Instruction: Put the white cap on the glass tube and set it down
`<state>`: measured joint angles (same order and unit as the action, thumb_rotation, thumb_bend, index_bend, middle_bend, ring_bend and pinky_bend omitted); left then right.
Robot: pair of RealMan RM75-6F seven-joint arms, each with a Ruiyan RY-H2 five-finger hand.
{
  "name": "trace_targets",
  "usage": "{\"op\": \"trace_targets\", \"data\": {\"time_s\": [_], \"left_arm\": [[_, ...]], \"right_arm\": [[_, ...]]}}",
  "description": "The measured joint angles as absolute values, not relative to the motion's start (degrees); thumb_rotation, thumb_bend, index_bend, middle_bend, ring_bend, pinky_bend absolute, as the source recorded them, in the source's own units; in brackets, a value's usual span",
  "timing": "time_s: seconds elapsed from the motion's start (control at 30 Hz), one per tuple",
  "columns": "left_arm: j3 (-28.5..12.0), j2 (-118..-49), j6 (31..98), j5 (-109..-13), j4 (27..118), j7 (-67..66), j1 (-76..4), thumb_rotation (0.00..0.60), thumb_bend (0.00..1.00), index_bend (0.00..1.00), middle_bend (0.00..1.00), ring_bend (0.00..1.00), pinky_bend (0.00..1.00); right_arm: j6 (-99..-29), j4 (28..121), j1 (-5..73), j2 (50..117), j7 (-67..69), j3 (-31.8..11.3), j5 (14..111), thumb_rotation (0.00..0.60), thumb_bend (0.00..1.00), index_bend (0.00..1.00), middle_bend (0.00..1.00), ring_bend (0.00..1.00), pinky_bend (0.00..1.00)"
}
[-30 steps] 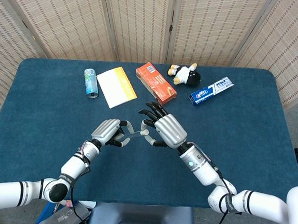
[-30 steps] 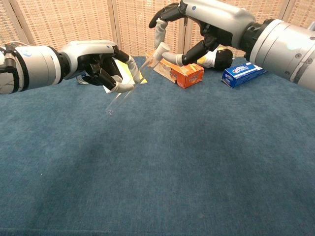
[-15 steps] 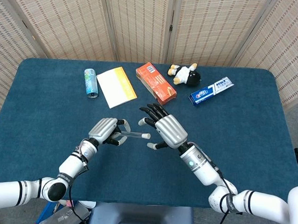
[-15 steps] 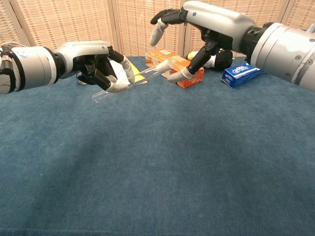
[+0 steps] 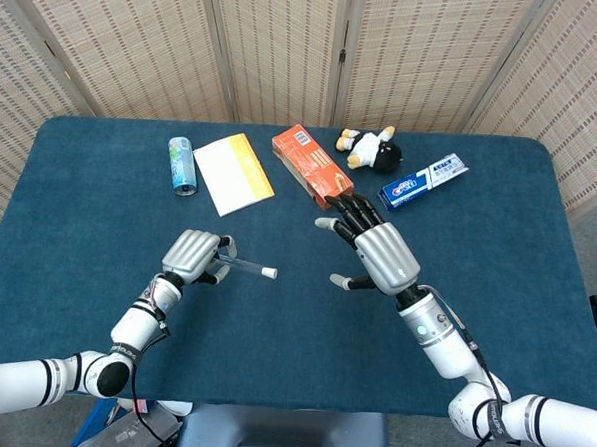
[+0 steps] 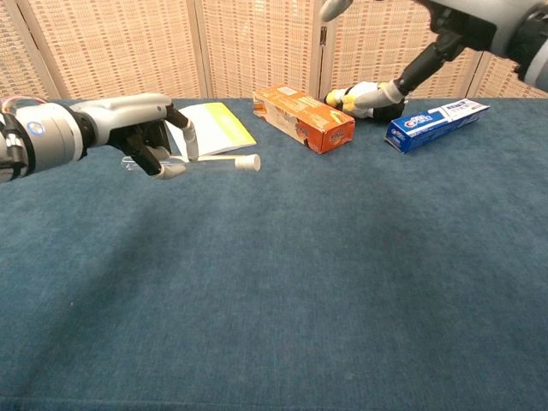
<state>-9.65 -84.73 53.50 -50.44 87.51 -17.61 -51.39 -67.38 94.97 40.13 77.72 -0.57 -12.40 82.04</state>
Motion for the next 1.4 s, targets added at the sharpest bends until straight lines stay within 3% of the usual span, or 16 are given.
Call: {"op": "trace_targets", "data": {"time_s": [0.37, 0.57, 0.67, 0.77, 0.93, 1.1, 1.2, 1.3, 1.4], "left_arm": [[-7.37, -95.30, 54.38, -50.49, 76.47, -27.00, -53.43, 0.600, 0.43, 0.65, 0.97, 0.95, 1.00], [-7.13, -98.82, 53.23, -49.96, 72.60, -30.55, -54.23, 0.597, 0.43, 0.58, 0.97, 0.94, 1.00], [-7.26, -99.02, 52.94, -49.51, 72.47, -31.63, -54.25, 0.561, 0.43, 0.53, 0.96, 0.94, 1.00], [-7.50, -98.69, 52.96, -49.21, 73.07, -32.23, -54.08, 0.525, 0.43, 0.46, 0.96, 0.94, 1.00], [-7.79, -97.27, 53.09, -48.70, 75.15, -32.85, -53.62, 0.518, 0.43, 0.36, 0.95, 0.94, 1.00], [-7.91, -93.99, 52.80, -47.18, 79.18, -33.30, -52.91, 0.505, 0.43, 0.13, 0.88, 0.89, 1.00], [-7.96, -91.18, 52.48, -45.31, 82.89, -33.62, -52.42, 0.524, 0.43, 0.09, 0.81, 0.83, 1.00], [-8.02, -87.78, 53.54, -44.45, 87.52, -33.44, -51.33, 0.593, 0.43, 0.11, 0.73, 0.73, 0.99], [-7.95, -83.51, 56.88, -44.97, 92.28, -32.41, -49.10, 0.600, 0.43, 0.15, 0.65, 0.65, 0.92]], "right_arm": [[-69.57, 95.15, 36.44, 74.64, -0.63, -11.26, 81.45, 0.600, 0.00, 0.20, 0.06, 0.00, 0.00], [-69.61, 94.47, 35.77, 74.31, 0.39, -11.30, 81.21, 0.600, 0.00, 0.20, 0.06, 0.00, 0.00], [-69.49, 94.06, 35.61, 74.38, 0.91, -11.40, 81.12, 0.600, 0.00, 0.20, 0.06, 0.00, 0.00], [-69.47, 93.76, 35.48, 74.45, 1.26, -11.55, 81.13, 0.600, 0.00, 0.20, 0.06, 0.00, 0.00], [-69.65, 93.66, 35.09, 74.26, 1.54, -11.76, 81.09, 0.600, 0.00, 0.19, 0.06, 0.00, 0.00], [-69.98, 94.03, 34.08, 73.03, 1.06, -11.71, 80.46, 0.600, 0.00, 0.19, 0.06, 0.00, 0.00], [-70.26, 94.40, 33.02, 71.94, 0.76, -11.34, 80.01, 0.600, 0.00, 0.19, 0.06, 0.00, 0.00], [-70.76, 94.73, 31.51, 70.71, 0.51, -10.52, 79.69, 0.600, 0.05, 0.19, 0.07, 0.00, 0.00], [-72.12, 94.84, 29.46, 69.65, -0.17, -9.34, 79.69, 0.600, 0.14, 0.19, 0.16, 0.02, 0.11]]}}
